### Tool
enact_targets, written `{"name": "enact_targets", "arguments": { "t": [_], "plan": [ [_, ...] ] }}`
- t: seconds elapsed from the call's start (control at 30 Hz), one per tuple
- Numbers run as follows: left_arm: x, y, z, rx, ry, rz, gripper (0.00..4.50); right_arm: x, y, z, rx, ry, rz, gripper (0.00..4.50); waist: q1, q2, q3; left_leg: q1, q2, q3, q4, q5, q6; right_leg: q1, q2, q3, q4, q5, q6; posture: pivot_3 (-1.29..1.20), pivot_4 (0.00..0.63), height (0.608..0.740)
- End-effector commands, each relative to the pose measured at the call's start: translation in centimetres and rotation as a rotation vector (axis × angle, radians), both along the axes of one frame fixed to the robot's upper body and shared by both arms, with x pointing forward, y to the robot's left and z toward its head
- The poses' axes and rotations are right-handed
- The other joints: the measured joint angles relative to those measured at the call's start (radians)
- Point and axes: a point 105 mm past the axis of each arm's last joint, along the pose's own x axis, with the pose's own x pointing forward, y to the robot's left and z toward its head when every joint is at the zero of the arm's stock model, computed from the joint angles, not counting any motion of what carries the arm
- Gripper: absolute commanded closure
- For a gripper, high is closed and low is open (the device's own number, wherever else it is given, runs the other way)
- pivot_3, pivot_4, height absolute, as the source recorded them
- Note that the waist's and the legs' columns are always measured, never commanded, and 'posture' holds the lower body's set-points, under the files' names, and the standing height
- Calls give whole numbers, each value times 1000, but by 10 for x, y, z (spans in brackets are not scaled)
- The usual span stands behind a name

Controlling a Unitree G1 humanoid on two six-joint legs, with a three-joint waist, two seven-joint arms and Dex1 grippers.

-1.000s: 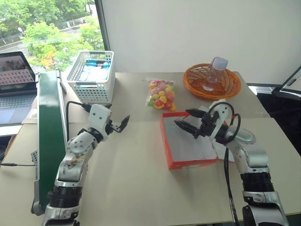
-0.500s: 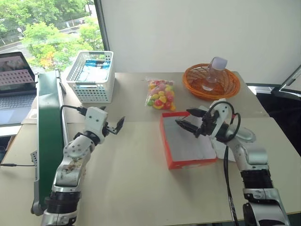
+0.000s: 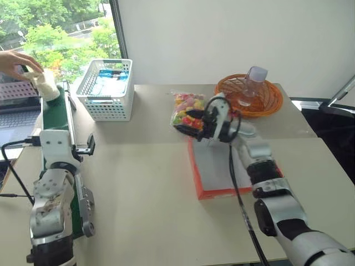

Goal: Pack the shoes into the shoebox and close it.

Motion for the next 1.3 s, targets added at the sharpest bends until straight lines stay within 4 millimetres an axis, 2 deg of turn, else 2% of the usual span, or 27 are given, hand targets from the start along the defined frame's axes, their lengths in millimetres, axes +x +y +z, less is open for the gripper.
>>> {"name": "enact_targets", "arguments": {
  "t": [0.03, 0.13, 0.33, 0.53, 0.63, 0.73, 0.83, 1.17, 1.3],
  "plan": [
    [-8, -3, 12, 0, -52, 20, 23, -6, 17, 17, 8, -74, 74, 0, 1, 0, 0, 0, 0, 0, 0, -1, -1, 0, 0, 0, 0, 0, 0, 0, 150, 740],
    [-10, -1, 12, -15, -64, 46, 23, -10, 19, 14, -6, -70, 114, 0, 3, 0, 0, 0, 0, 0, 0, -1, -2, 0, 0, -1, 0, 0, 0, 0, 150, 740],
    [-18, 26, -1, -60, -33, 185, 23, -14, 17, 9, -18, -64, 131, 0, 1, 0, 0, 0, 0, 0, 0, -1, -2, 0, -1, -2, 0, 0, -1, 0, 150, 740],
    [-24, 44, -5, -119, -29, 244, 23, -19, 19, 1, -74, -96, 137, 0, 0, 0, 0, 0, 0, 0, -1, -1, -2, -1, -1, -2, 0, 0, -1, 0, 150, 740],
    [-26, 52, -4, -121, -33, 240, 23, -13, 17, -2, -142, -142, 86, 0, -2, 0, 0, 0, 0, 0, 0, -2, -3, -1, -1, -2, 0, 0, -1, 0, 150, 740],
    [-26, 57, -1, -121, -38, 240, 23, 2, 11, -3, -209, -175, -26, 0, -2, 0, 0, 0, 0, 0, -1, -2, -4, -1, -2, -2, 0, 0, -1, 0, 150, 740],
    [-28, 65, -1, -112, -32, 246, 23, 16, 4, 2, -186, -151, -147, 0, -3, 0, 0, 0, -1, 0, -1, -5, -8, -1, -2, -2, 0, 0, -1, 0, 150, 740],
    [-16, 81, -18, -182, 77, 278, 23, 21, -7, 3, -191, -146, -202, 0, -7, 0, 0, 0, -1, 0, -1, -4, -8, -1, -3, -3, 0, 0, -1, 0, 150, 740],
    [-7, 82, -31, -295, 124, 275, 23, 21, -13, 3, -201, -145, -219, 0, -6, 0, 0, 0, -1, 0, -1, -4, -7, -1, -2, -3, 0, 0, -1, 0, 150, 740]
  ]
}}
